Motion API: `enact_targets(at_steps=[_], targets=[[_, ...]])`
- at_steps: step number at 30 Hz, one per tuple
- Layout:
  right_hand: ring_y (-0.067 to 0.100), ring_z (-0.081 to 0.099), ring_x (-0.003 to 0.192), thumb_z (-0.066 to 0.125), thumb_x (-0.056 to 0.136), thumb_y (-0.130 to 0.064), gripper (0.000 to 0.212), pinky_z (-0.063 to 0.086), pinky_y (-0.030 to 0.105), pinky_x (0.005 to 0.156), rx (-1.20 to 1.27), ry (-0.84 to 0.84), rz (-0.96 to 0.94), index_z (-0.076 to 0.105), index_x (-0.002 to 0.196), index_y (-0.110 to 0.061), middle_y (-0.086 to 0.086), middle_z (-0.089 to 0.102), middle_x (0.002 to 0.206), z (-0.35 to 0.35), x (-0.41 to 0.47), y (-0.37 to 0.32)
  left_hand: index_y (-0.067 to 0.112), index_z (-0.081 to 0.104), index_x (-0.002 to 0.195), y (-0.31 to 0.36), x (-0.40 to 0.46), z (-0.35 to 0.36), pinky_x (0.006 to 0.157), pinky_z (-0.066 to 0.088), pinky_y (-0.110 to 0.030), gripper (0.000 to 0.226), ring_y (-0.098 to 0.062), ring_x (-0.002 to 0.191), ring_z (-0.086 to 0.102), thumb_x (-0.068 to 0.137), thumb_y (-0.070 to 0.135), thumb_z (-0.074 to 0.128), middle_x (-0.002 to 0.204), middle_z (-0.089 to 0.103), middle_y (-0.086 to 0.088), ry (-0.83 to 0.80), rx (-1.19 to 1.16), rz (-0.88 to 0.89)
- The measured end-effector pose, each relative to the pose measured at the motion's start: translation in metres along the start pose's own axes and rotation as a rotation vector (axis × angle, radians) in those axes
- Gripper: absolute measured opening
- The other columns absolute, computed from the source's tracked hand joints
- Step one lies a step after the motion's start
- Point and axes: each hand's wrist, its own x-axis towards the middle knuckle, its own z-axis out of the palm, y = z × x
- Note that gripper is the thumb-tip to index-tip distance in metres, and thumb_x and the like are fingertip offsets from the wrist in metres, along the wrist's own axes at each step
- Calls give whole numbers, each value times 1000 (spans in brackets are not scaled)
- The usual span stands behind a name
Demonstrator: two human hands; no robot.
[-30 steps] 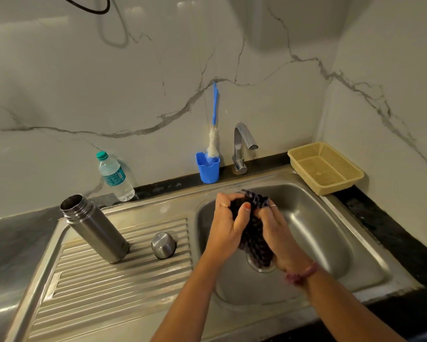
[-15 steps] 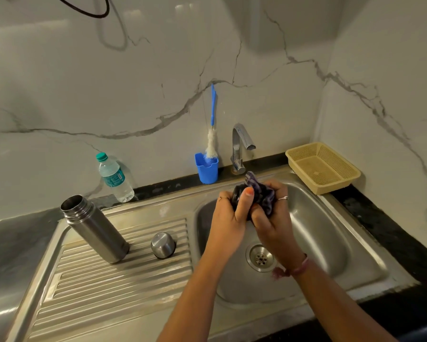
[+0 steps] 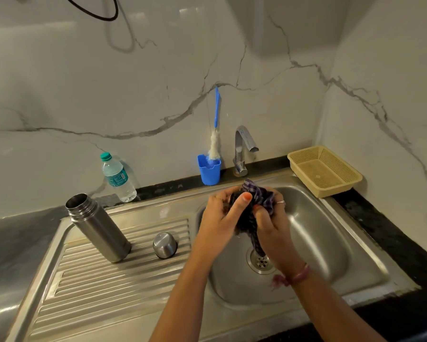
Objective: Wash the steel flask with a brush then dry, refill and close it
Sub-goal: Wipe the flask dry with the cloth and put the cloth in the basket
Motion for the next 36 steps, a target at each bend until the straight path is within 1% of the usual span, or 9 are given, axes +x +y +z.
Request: enact_targets(at_steps=[5,9,12,16,20,26,29,34,36], targets=[[36,64,94,48,88,-18,26,55,57,78,77,47,263,50,114,-13,23,60,107,-1,5,-7,15,61,125,-15,0,-11,90,58,-32,47,-12,103,70,81,24,76,111,74,0,15,-116,-58],[34,64,95,42,92,-20,27,58,49,72,155,-4,470,55,112,-6,26,60,108,-6,9,-5,9,57,134,-24,0,-24,93,54,-25,47,-12,119,63,89,-3,65,126,67,2,-169,-165,-7],[18,69,76,41,94,-10,24,58,32,57,129,20,292,48,117,-12,13,61,100,1,3,-5,41,53,136,-25,1,-17,97,53,-30,49,-10,121,58,91,29,69,130,58,10,-131,-67,-11],[14,67,89,46,80,-19,39,56,26,66,62,30,113,44,118,-15,13,58,109,6,0,5,67,46,128,-29,0,-1,98,54,-36,57,-10,115,55,76,71,67,123,51,11,-8,10,-39],[16,66,82,43,93,-9,24,55,29,59,87,49,259,48,116,-13,15,59,106,2,4,-5,65,42,135,-38,-1,-5,104,50,-40,56,-1,115,53,84,62,66,122,52,17,-26,40,22],[25,70,75,37,96,-32,40,57,38,69,219,-104,646,65,101,-4,17,71,86,-9,12,-17,37,42,146,-44,0,-28,114,40,-41,62,-3,135,44,94,12,63,141,49,25,-239,79,118],[33,66,93,44,90,-26,34,56,55,77,145,5,541,54,116,-7,22,64,105,-4,14,-5,55,38,143,-42,0,-26,115,38,-44,61,0,132,42,92,36,66,137,45,27,-250,22,-8],[-2,66,68,40,95,-1,24,52,16,53,12,62,218,42,118,-7,5,58,95,6,5,4,67,47,128,-40,0,-5,101,51,-47,49,-16,111,58,80,72,60,118,57,1,-6,59,-34],[2,66,64,40,95,0,22,53,22,51,-22,63,187,41,116,-8,7,57,94,6,6,10,61,52,129,-47,1,-6,96,55,-44,54,-19,108,64,77,69,63,122,61,-3,7,38,-34]])
